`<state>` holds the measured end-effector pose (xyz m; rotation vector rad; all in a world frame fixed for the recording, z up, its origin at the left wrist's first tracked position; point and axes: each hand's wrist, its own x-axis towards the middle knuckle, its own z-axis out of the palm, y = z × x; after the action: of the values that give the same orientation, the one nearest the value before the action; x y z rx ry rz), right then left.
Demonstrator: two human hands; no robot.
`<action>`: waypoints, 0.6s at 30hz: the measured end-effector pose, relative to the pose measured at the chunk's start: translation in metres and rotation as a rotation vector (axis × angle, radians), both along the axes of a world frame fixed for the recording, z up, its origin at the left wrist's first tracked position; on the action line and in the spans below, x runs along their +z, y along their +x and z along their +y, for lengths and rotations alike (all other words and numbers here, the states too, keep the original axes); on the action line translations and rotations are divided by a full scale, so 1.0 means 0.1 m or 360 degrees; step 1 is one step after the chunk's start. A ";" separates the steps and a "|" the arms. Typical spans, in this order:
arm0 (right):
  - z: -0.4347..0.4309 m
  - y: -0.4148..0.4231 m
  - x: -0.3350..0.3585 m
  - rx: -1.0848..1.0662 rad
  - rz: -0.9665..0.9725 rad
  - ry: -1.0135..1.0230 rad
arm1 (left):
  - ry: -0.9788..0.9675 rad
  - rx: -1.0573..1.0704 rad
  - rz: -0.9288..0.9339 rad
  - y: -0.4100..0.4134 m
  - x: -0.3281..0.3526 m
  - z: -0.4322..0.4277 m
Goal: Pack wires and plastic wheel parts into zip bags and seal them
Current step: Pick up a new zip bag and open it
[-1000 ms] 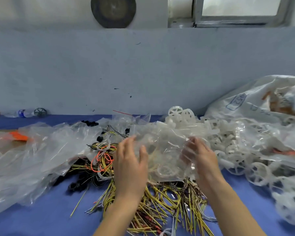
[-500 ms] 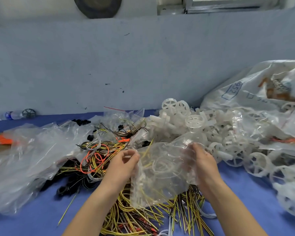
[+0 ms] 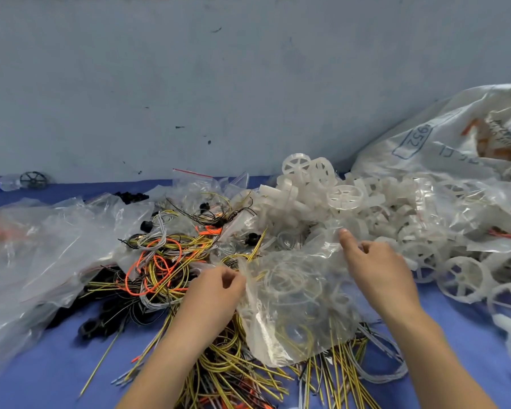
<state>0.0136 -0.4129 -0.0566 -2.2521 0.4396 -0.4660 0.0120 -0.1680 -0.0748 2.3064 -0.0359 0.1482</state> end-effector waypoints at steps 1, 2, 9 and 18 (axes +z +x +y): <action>-0.02 0.02 0.00 0.0025 0.0004 -0.0001 | -0.0008 0.0001 -0.0005 0.02 -0.01 0.01; -0.04 0.05 -0.01 0.0049 -0.0001 -0.0004 | -0.0026 0.0010 -0.0017 0.03 -0.01 0.02; -0.16 0.07 -0.06 0.0140 -0.0225 0.0000 | -0.0281 0.0231 -0.0236 0.07 -0.01 0.05; -0.51 -0.06 -0.10 -0.0009 0.0094 -0.0185 | -0.0252 0.0012 -0.0194 -0.03 0.01 0.00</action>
<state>0.0077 -0.4639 -0.0661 -2.3821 0.4599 -0.4392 0.0088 -0.1677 -0.0736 2.1373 -0.0748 0.2856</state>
